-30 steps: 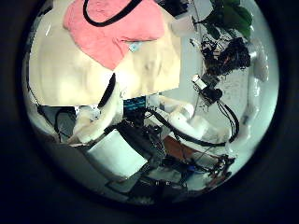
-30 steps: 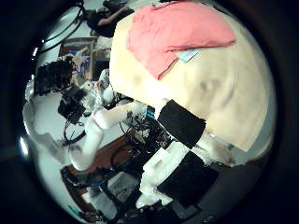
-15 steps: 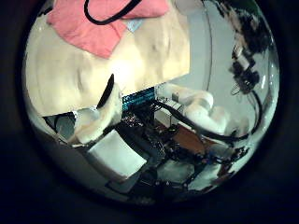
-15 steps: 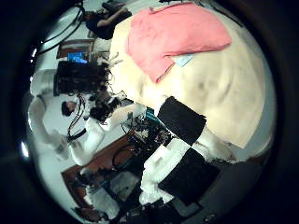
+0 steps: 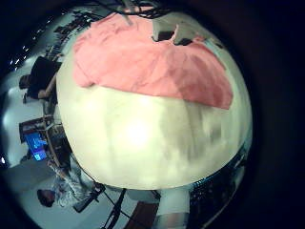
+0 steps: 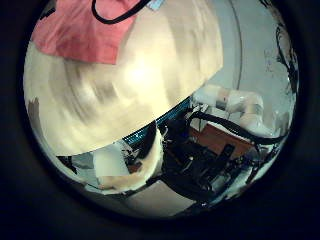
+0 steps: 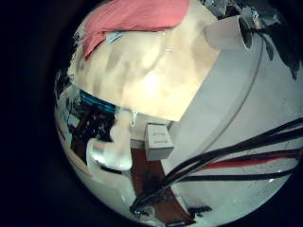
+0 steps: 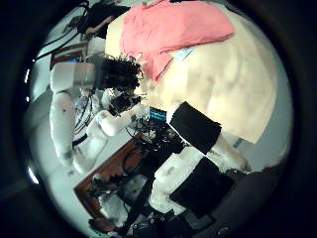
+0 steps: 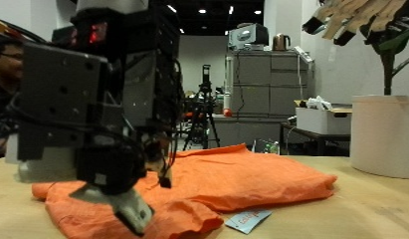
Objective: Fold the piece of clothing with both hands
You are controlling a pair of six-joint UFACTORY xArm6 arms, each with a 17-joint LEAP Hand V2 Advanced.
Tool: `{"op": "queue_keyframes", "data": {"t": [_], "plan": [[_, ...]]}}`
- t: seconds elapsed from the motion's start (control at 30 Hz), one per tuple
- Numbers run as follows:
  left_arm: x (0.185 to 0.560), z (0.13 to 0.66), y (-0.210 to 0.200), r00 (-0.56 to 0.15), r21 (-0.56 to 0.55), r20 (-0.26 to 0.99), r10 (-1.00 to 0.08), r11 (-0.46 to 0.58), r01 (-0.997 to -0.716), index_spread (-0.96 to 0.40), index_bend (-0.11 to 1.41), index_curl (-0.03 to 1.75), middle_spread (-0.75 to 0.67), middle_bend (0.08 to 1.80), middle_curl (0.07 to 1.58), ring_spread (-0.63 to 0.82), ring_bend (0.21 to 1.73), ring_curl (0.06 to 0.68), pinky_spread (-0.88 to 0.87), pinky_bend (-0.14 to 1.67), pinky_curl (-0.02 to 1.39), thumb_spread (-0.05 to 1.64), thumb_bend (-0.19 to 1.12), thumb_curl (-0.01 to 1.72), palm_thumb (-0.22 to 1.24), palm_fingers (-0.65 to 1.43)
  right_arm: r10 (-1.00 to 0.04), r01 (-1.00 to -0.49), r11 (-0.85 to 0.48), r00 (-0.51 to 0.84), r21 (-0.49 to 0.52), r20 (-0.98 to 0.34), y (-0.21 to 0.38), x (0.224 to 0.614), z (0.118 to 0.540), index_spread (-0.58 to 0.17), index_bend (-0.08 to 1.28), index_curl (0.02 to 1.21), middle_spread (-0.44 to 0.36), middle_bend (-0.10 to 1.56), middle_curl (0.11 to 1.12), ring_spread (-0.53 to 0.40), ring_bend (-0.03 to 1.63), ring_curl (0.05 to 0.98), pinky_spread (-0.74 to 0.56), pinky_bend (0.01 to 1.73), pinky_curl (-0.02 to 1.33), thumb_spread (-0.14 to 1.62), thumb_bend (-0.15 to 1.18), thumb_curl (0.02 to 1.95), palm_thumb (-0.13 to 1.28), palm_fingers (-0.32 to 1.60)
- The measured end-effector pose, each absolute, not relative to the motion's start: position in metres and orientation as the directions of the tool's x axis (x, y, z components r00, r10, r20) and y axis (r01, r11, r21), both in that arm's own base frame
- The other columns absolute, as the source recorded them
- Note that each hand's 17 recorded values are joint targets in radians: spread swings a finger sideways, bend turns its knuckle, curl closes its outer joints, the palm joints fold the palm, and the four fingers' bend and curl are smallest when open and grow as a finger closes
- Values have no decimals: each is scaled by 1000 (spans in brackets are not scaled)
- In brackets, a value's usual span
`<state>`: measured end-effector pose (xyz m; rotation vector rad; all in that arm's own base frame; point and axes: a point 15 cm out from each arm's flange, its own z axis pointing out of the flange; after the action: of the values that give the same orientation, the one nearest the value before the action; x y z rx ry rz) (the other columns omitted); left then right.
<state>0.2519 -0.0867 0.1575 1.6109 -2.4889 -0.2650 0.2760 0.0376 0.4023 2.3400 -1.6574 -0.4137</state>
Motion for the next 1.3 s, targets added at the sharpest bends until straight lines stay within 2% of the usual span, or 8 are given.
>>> {"op": "queue_keyframes", "data": {"t": [0.23,0.43,0.5,0.6,0.73,0.8,1.0,1.3], "plan": [[267,132,-91,-415,211,29,-909,411,-887,196,141,271,359,199,321,506,514,192,443,355,308,930,-29,296,252,-7,-946,-878,-321,312,356,-84,35,275,403,-351,178,334,14,223,374,109,427,178,356,234,256,1322,-7,248,582,436],[274,126,-89,-404,185,11,-915,399,-898,182,175,282,206,312,351,425,506,186,376,289,288,918,-28,306,270,180,-947,-877,-316,311,362,-76,33,274,401,-342,179,334,14,222,374,106,421,180,354,231,255,1325,-8,253,606,432],[275,126,-88,-400,183,2,-916,394,-901,140,187,294,95,477,402,311,515,184,279,237,271,916,-20,313,294,375,-947,-868,-317,310,383,-81,33,271,394,-339,179,334,14,218,373,107,420,180,353,232,255,1327,-8,253,612,431],[278,125,-84,-405,196,-12,-914,395,-898,39,157,294,-60,630,457,63,605,196,22,344,281,933,19,333,413,712,-947,-865,-316,310,388,-81,33,269,390,-338,178,333,14,224,375,107,417,181,353,230,254,1323,-9,255,620,434],[280,126,-79,-413,223,-31,-910,396,-891,-98,186,313,-235,774,565,-252,768,269,-317,586,368,961,68,382,620,1020,-948,-866,-315,308,388,-82,33,270,389,-336,178,332,14,224,377,108,415,182,353,230,253,1326,-9,258,629,434],[278,128,-76,-408,236,-30,-912,390,-890,-169,193,327,-295,788,610,-345,940,336,-438,710,418,965,90,423,707,1131,-948,-867,-315,308,386,-81,33,270,390,-331,179,333,14,223,377,102,415,183,353,229,253,1327,-9,257,633,436],[284,147,-72,-401,217,-34,-915,385,-897,-344,339,432,-418,829,743,-448,1172,464,-604,988,544,968,90,513,818,1132,-948,-867,-315,308,386,-81,33,272,388,-322,180,333,14,226,379,94,421,187,350,221,250,1331,-7,263,652,446],[290,192,-65,-389,227,-29,-921,373,-900,-510,466,633,-509,873,917,-462,1282,529,-650,1113,606,974,35,610,845,1011,-940,-861,-334,336,383,-65,37,303,339,-298,164,323,0,249,389,16,477,203,191,224,249,1227,-9,320,772,481]]}}
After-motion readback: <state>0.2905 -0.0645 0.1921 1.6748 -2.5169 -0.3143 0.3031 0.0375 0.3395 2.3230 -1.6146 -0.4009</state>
